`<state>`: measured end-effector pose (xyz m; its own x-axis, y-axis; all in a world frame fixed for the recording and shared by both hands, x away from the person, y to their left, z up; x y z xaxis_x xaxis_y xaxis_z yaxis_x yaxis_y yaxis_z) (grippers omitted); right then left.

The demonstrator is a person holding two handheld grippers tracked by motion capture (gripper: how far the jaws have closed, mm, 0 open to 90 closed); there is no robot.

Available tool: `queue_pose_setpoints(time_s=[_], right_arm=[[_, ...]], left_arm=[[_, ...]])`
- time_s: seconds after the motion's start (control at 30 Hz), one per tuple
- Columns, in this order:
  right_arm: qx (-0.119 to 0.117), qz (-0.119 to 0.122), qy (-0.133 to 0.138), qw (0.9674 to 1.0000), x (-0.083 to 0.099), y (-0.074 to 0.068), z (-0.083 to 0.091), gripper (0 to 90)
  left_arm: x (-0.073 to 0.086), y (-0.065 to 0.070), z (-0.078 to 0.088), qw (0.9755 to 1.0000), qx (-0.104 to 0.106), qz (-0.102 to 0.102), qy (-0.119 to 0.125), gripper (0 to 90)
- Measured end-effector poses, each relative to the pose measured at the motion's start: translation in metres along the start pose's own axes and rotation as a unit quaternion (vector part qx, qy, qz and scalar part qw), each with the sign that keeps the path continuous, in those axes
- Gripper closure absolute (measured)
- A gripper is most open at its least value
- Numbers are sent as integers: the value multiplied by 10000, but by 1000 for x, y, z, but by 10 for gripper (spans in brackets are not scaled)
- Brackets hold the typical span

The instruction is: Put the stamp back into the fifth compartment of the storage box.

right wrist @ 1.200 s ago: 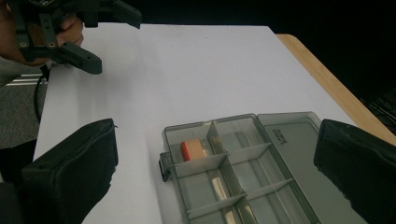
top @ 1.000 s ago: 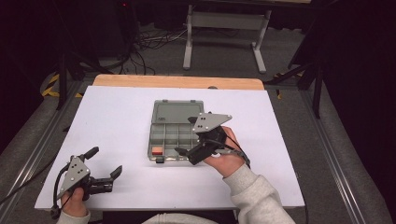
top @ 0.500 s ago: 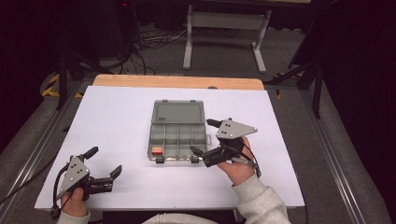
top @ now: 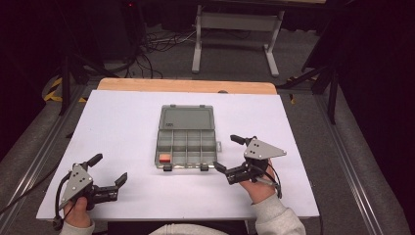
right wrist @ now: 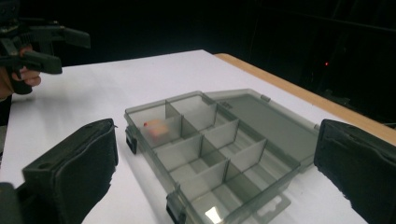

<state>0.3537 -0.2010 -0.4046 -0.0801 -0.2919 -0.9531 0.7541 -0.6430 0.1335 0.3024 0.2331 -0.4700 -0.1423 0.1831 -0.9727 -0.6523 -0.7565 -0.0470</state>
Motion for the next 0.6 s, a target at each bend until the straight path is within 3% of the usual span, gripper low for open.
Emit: queue_pose_setpoints(time_s=[0.3, 0.4, 0.6], right_arm=[[129, -114, 56, 9998, 29, -1, 10, 3], [256, -258, 99, 9993, 46, -3, 18, 2], [388, -372, -44, 9985, 61, 3, 24, 3]], left_arm=[[0, 0, 1, 10000, 13, -12, 27, 6], [0, 0, 0, 10000, 51, -10, 19, 5], [1, 1, -2, 10000, 86, -6, 1, 5]])
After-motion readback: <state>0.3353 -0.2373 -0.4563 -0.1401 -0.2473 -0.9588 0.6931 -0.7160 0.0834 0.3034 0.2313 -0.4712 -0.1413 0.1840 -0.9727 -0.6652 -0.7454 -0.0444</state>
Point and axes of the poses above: each handheld gripper's, and its own axes: z roughly backward along the jaws, x roughly out of its underside, y roughly to its right, the point moved 2 cm from there along -z, roughly forward along the jaws, and after that the axes turned 6 degrees about x, right-handed, at the moved point
